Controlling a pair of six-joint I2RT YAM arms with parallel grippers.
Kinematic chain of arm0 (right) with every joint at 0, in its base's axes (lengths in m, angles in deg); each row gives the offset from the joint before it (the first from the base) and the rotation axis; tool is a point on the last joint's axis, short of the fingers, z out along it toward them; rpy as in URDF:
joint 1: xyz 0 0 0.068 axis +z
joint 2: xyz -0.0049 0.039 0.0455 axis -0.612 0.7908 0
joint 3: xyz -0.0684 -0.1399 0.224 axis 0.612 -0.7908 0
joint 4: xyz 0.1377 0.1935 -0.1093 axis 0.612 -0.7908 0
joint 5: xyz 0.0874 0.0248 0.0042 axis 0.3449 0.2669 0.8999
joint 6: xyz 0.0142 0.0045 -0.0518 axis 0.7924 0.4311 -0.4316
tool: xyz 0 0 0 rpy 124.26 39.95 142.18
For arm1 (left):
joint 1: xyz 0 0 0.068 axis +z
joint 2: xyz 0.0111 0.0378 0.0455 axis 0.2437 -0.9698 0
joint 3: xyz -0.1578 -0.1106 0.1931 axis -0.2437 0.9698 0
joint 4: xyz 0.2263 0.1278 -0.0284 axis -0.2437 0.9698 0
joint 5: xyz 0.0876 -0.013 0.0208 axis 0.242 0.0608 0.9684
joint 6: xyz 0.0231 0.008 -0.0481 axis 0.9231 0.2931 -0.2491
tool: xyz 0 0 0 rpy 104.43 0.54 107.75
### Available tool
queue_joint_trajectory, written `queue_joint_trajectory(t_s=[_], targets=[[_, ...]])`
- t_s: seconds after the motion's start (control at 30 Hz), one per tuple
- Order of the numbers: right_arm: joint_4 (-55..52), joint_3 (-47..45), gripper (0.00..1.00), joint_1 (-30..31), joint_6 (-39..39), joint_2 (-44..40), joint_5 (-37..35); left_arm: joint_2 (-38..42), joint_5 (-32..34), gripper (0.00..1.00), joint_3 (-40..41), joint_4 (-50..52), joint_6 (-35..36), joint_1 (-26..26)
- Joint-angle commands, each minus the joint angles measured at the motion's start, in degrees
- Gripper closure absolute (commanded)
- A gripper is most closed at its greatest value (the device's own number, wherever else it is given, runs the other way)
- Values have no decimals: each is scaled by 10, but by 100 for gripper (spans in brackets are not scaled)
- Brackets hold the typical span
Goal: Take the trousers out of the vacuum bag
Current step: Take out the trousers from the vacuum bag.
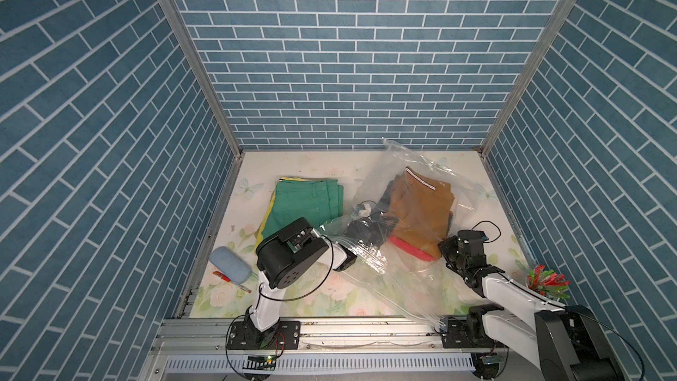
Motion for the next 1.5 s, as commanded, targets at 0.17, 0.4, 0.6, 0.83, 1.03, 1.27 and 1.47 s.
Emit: queue_joint_trajectory(t_s=[0.17, 0.4, 0.6, 0.83, 1.03, 1.27, 1.47], targets=[[14, 23, 100, -22, -28, 3, -45, 31, -111, 100, 39, -30, 30, -15], [12, 27, 100, -27, -43, -4, -40, 75, -121, 100, 68, -4, 49, 10], [14, 27, 100, -29, -53, -2, -37, 115, -126, 100, 71, -6, 45, 25], [15, 23, 100, -32, -47, -2, -48, 152, -127, 100, 82, 13, 45, 22], [22, 24, 100, -39, -35, 2, -54, 192, -131, 100, 88, 69, 71, 8], [17, 28, 100, -50, -36, -6, -52, 214, -151, 100, 106, 151, 129, 0], [15, 31, 100, -55, -30, -8, -52, 237, -114, 100, 131, 196, 160, -26]])
